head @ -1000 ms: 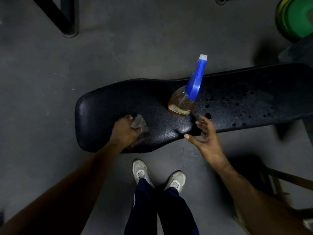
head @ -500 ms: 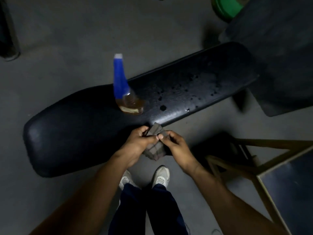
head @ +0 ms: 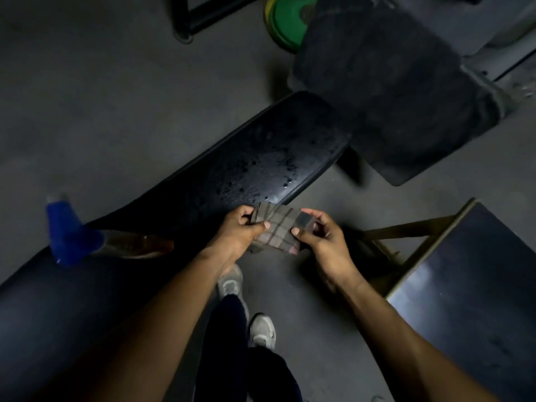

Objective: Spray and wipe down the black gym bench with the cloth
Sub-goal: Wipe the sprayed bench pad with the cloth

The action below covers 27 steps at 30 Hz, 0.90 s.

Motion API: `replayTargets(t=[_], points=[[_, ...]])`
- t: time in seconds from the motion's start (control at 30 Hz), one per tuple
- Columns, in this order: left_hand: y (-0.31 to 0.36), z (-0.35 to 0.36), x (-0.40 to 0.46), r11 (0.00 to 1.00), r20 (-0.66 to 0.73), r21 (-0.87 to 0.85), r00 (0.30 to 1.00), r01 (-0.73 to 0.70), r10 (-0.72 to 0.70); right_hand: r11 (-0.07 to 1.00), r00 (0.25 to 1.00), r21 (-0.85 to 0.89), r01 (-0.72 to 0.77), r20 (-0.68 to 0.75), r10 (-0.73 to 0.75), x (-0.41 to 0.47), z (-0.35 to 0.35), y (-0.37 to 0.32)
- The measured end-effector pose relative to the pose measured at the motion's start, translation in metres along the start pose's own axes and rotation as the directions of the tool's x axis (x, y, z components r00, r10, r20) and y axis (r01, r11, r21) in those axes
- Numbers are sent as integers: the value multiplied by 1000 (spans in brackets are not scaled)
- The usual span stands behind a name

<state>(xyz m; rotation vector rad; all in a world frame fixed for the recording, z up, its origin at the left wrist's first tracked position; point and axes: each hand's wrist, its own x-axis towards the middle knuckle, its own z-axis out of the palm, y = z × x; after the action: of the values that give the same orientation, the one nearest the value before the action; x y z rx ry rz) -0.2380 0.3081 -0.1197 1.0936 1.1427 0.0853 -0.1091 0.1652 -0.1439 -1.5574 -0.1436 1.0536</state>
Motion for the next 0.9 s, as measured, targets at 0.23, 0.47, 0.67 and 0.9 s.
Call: replayTargets(t=[0.23, 0.47, 0.67, 0.9], points=[[55, 37, 54, 998, 46, 34, 997, -58, 57, 981, 973, 182, -64, -207, 102, 46, -19, -33], [116, 62, 119, 992, 154, 71, 984, -104, 93, 971, 953, 223, -84, -266, 143, 108, -24, -71], [145, 74, 175, 979, 212, 179, 976, -93, 54, 999, 917, -41, -13, -400, -5, 155, -25, -76], [153, 98, 215, 918, 190, 351, 974, -186, 125, 996, 911, -88, -25, -411, -13, 192, -44, -74]])
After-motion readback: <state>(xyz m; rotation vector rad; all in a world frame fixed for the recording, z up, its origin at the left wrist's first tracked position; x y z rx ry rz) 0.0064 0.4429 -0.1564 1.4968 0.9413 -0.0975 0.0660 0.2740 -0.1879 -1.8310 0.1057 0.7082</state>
